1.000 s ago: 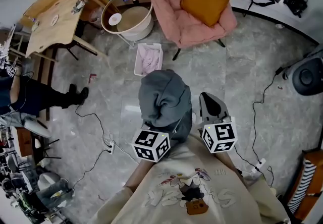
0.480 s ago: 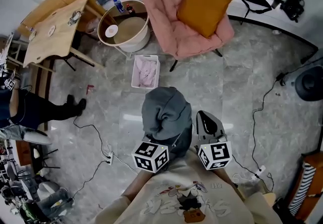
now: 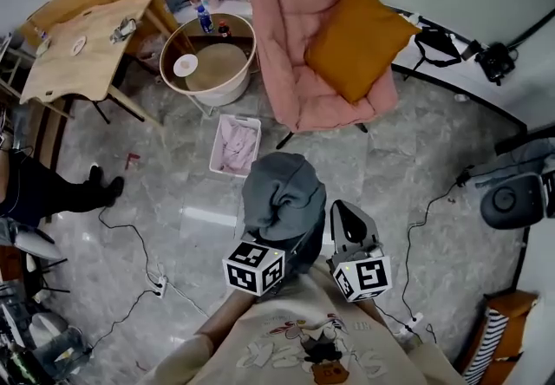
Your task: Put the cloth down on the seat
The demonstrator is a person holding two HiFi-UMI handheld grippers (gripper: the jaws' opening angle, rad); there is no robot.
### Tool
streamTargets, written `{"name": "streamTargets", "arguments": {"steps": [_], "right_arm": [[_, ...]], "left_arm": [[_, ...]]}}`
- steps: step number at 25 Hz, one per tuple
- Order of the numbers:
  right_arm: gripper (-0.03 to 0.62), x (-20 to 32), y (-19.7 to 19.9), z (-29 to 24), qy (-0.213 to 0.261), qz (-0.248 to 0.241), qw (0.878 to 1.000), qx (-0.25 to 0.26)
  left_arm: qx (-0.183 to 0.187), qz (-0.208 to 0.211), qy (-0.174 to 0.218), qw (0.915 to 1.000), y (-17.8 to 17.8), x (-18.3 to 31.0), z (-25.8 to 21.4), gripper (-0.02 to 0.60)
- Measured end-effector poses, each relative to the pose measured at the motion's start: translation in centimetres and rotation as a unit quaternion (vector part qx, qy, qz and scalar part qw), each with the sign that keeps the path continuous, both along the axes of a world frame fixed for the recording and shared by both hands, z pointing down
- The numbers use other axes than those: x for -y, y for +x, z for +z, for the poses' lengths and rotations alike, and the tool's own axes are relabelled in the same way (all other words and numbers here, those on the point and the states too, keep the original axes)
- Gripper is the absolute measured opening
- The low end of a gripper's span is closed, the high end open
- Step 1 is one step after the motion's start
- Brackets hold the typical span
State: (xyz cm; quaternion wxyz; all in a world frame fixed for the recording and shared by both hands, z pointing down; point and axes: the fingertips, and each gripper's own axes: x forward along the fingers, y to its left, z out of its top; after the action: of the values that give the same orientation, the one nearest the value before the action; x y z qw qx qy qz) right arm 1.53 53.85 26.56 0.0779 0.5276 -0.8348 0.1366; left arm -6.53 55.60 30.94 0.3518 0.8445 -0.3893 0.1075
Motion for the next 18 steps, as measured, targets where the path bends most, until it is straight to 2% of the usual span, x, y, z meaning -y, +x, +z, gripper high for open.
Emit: {"name": "streamTargets", "arguments": {"steps": [4,12,18], "right_arm": [[0.019,3.8,-1.0,-0.5,-0.012,0.030,0.999,0.013],[0.020,9.5,-4.4,-0.2,-0.026,0.056,0.998,0.009],[0.019,13.2,-8.4,0.6,-0.018,0.070,0.997,0.008]], "left_arm": [[-0.032,-0.004,-0.009,0.9994,-1.9,4.1,-1.7,0.351],[-0.053,-0.018,0.001,0.9984,-7.5,10.0,-2.3,0.351],[-0.044,-0.009,0.003,0.9990,-12.0,13.6,-1.2,0.351]]}}
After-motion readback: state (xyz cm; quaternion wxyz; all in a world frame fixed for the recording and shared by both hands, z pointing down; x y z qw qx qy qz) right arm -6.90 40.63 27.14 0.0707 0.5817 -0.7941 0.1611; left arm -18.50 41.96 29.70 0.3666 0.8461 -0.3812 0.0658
